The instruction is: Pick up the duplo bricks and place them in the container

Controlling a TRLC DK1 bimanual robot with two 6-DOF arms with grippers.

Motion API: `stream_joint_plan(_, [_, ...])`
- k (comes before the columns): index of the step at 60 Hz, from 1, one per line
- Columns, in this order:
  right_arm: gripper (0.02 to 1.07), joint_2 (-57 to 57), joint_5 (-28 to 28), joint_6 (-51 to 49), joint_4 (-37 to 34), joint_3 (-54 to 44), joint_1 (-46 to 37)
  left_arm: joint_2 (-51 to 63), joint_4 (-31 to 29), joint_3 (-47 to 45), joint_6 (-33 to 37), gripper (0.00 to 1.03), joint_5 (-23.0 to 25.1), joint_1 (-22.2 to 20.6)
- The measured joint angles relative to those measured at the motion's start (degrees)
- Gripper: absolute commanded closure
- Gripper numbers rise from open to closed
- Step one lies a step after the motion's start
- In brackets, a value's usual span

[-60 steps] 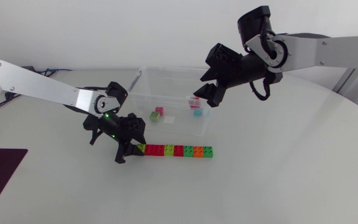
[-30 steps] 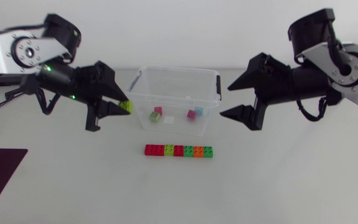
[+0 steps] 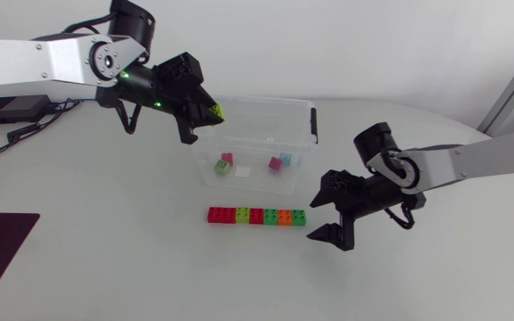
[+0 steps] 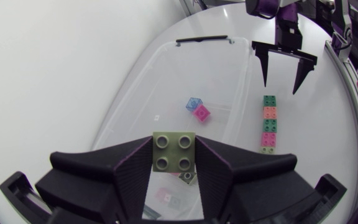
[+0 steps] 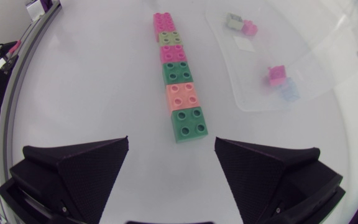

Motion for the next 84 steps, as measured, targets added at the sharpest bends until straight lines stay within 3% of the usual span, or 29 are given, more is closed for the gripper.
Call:
stream_joint_plan(12, [0.07, 6.5, 1.6, 0.1, 3.6, 2.2, 2.8, 6.6, 0.1, 4.7, -1.0, 0.67, -1.2, -1.0])
stream_joint_plan(16, [0.07, 7.9, 1.6, 0.1, 4.2, 3.3, 3.2, 8.1, 0.1, 6.3, -1.1, 0.34, -2.0, -1.2])
stream_joint_plan(22, [0.07, 8.7, 1.6, 0.2, 4.3, 4.7, 3.0, 8.4, 0.0, 6.5, -1.3, 0.28, -3.0, -1.3])
stream_joint_plan(24, [0.07, 8.7, 1.6, 0.2, 4.3, 5.0, 2.8, 8.4, 0.0, 6.5, -1.3, 0.1, -3.1, -1.3])
stream_joint_plan(25, [0.07, 8.7, 1.6, 0.2, 4.3, 5.1, 2.7, 8.4, 0.0, 6.5, -1.3, 0.07, -3.1, -1.3])
stream_joint_plan(35, [0.07, 8.7, 1.6, 0.2, 5.0, 5.7, 1.8, 7.4, -0.5, 6.4, -1.7, 0.06, -3.1, -1.1])
stream_joint_plan(47, [0.07, 9.7, 1.6, 0.2, 5.6, 7.1, 2.1, -2.5, -1.2, 1.0, -1.9, 0.06, -3.3, -0.3])
stream_joint_plan(54, [0.13, 11.4, 1.6, 0.2, 5.6, 7.8, 3.2, -9.5, -4.2, -4.5, -0.1, 0.06, -3.2, 1.3])
stream_joint_plan(62, [0.47, 11.8, 1.0, 0.2, 6.8, 7.3, 3.9, -13.7, -6.2, -12.5, 4.2, 0.06, -2.1, 5.4])
stream_joint_plan(63, [0.59, 11.8, 1.0, 0.2, 6.9, 7.2, 3.9, -14.1, -6.5, -14.2, 4.9, 0.06, -2.1, 6.3])
stream_joint_plan(67, [0.83, 11.7, 0.4, 0.2, 7.0, 6.5, 3.9, -14.3, -6.5, -17.4, 6.7, 0.06, -1.9, 8.0])
stream_joint_plan(84, [0.84, 1.6, 1.2, -0.2, 2.1, -0.6, 3.5, -13.3, -6.4, -28.0, 14.3, 0.06, -1.7, 7.5])
